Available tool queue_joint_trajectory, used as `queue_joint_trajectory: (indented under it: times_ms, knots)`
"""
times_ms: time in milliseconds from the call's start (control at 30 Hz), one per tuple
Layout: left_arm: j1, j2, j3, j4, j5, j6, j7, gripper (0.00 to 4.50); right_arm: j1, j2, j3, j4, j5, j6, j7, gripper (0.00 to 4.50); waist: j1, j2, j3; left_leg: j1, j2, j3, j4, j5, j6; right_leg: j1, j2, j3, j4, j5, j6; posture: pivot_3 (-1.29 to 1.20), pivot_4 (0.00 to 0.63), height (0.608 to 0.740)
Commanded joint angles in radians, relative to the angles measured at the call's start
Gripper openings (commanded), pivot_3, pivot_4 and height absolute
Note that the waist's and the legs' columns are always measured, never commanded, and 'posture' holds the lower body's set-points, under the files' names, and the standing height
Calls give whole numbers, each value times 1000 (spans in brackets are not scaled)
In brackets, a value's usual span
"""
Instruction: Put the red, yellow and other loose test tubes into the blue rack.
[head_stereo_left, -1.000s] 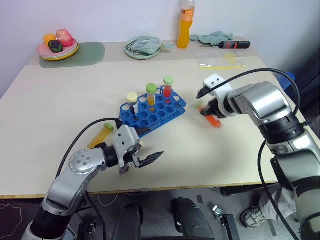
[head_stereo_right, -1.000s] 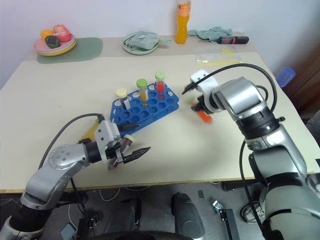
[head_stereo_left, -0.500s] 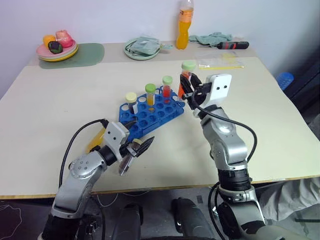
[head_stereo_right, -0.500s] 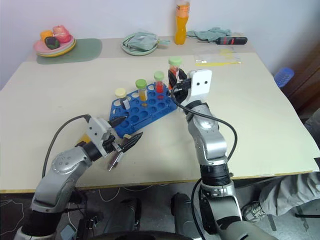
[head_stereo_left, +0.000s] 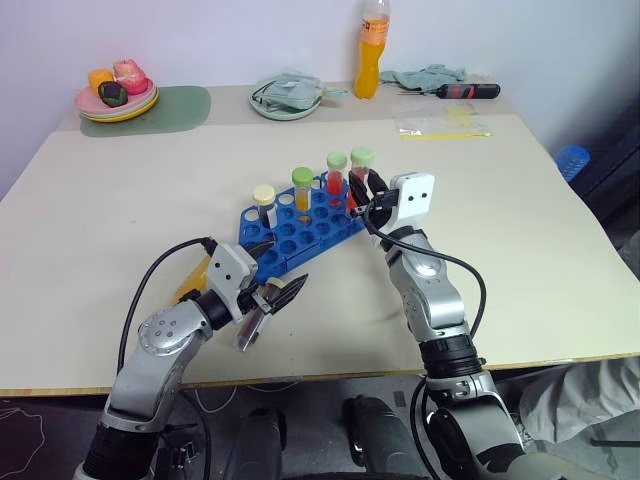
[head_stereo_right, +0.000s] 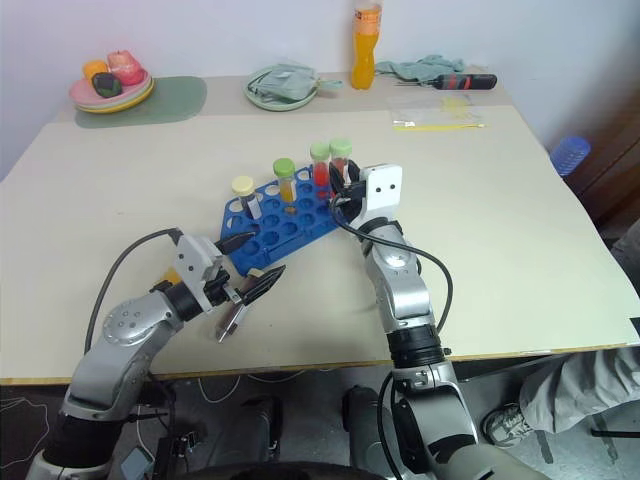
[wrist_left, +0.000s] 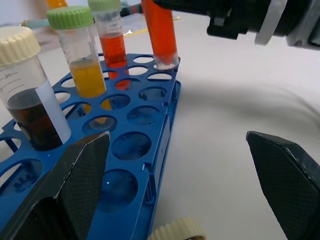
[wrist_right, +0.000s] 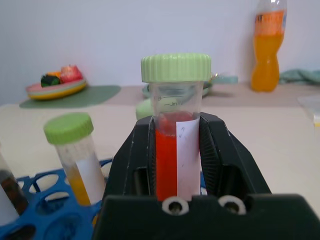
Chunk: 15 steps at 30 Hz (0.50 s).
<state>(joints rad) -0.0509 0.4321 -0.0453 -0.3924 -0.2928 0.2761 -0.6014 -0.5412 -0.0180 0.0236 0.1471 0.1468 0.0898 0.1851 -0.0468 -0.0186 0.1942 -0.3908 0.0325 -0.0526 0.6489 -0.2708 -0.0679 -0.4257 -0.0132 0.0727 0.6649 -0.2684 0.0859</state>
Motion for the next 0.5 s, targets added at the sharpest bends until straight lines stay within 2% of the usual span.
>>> queue_joint_trajectory:
  times_ms: [33, 500]
  knots:
    - [-6, 8, 15, -54, -9, 12, 9, 4500, -32, 6, -6, 16, -8, -43, 0, 722, 1, 0, 0, 0, 0, 0, 0, 0, 0, 0, 0, 0, 0, 0, 0, 0, 150, 740]
    - [-7, 8, 20, -55, -11, 24, 11, 4500, -52, 17, -11, 114, -2, -129, 18, 722, 0, 0, 0, 0, 0, 0, 0, 0, 0, 0, 0, 0, 0, 0, 0, 0, 150, 740]
